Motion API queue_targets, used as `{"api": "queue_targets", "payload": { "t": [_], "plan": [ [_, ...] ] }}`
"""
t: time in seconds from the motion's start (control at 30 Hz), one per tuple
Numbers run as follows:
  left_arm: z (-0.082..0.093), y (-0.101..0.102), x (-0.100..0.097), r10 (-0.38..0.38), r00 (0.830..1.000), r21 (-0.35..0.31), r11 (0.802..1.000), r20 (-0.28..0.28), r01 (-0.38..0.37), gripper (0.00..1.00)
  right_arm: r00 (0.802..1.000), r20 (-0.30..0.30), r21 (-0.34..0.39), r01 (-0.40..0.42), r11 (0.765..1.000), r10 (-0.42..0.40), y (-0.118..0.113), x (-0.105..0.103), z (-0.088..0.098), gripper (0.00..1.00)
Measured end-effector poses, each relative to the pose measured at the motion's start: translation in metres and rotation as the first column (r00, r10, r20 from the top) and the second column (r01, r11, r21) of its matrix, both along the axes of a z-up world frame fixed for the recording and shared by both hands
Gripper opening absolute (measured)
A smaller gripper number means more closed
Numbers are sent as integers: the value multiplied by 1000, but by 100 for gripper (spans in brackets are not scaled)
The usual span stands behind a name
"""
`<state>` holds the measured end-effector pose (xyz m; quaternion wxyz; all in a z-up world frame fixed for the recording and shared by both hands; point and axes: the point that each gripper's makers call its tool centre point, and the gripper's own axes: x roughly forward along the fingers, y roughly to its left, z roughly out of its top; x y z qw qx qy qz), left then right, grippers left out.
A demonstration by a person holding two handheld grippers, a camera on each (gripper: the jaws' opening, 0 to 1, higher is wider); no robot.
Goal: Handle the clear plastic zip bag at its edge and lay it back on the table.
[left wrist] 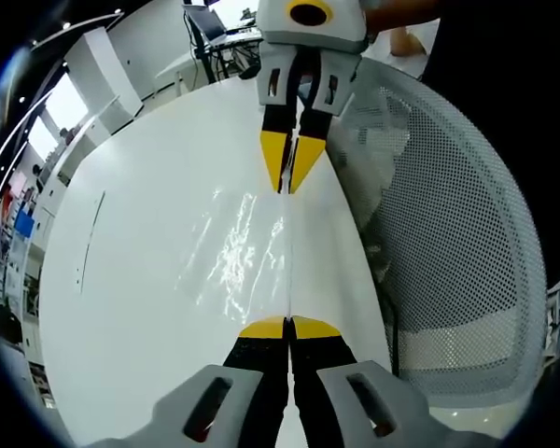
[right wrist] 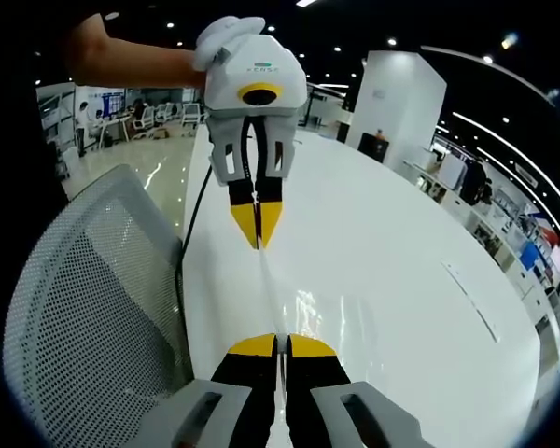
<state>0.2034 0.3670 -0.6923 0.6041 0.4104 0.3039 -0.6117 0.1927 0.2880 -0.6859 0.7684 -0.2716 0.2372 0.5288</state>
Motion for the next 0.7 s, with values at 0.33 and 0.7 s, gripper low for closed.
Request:
{"api": "queue_targets", "payload": {
  "t": [0.33,0.7],
  "plan": [
    [0,2,0,1,1000,4,1000,1,-1,0,1000,0,-1,5,1000,-5,-3,0,-1,0],
    [0,1,0,5,1000,3,1000,-1,-5,0,1000,-2,-2,10,1000,-10,-6,0,-1,0]
  ]
}}
